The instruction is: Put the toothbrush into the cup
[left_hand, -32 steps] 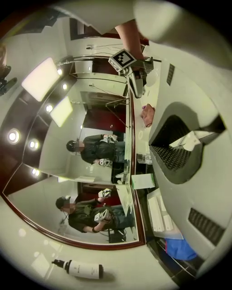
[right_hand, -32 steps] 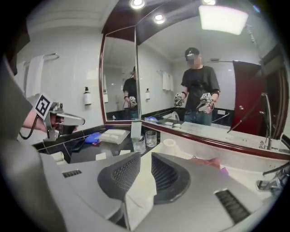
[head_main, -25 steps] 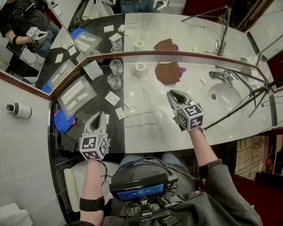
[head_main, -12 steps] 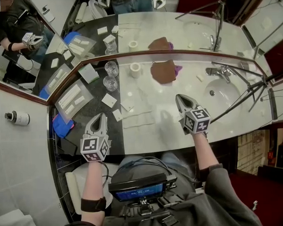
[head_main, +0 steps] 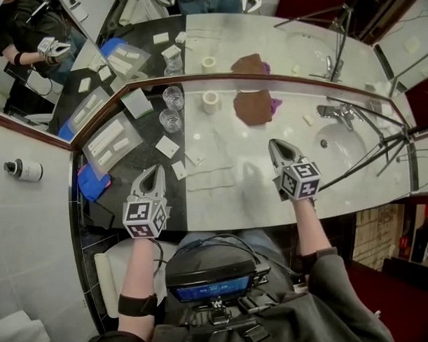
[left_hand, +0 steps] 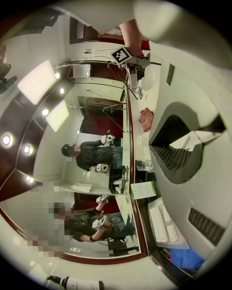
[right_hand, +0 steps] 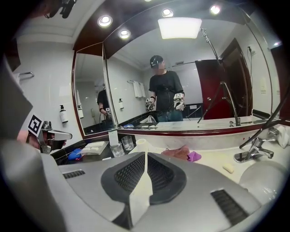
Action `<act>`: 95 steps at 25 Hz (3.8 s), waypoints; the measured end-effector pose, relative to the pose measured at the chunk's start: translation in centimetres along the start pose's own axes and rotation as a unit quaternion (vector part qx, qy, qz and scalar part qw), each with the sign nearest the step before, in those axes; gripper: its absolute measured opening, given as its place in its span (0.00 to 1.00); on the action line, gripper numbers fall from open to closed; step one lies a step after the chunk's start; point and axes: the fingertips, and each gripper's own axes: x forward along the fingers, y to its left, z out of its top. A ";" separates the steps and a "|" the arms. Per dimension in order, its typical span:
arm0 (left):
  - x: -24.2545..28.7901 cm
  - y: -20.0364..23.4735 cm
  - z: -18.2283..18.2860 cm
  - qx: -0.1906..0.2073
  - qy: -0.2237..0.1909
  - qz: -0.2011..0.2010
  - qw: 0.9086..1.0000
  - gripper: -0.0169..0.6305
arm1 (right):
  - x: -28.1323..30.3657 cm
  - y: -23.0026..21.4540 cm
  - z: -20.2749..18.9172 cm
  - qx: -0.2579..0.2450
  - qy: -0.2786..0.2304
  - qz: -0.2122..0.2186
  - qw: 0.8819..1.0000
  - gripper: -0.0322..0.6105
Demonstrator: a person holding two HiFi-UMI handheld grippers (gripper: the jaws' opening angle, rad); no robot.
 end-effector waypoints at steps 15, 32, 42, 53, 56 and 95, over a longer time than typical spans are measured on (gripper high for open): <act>0.3 -8.7 -5.3 -0.059 0.048 0.100 0.992 0.05 | 2.9 0.9 2.1 -0.108 0.012 0.150 0.983 0.08; 3.2 -12.8 -17.2 -0.262 0.128 0.163 0.943 0.29 | 5.3 8.6 -1.1 -0.214 0.064 0.265 0.938 0.08; 5.4 -11.6 -20.9 -0.343 0.178 0.213 0.898 0.35 | 6.8 10.5 -3.1 -0.226 0.087 0.302 0.922 0.08; 7.7 -10.1 -23.2 -0.374 0.222 0.242 0.867 0.35 | 9.1 9.0 -3.2 -0.215 0.096 0.295 0.926 0.08; 8.3 -9.9 -23.6 -0.373 0.232 0.249 0.863 0.35 | 9.4 7.7 -3.4 -0.211 0.099 0.286 0.929 0.08; 5.1 -8.5 -18.4 -0.275 0.164 0.284 0.904 0.07 | 7.7 6.6 -3.7 -0.199 0.096 0.272 0.937 0.08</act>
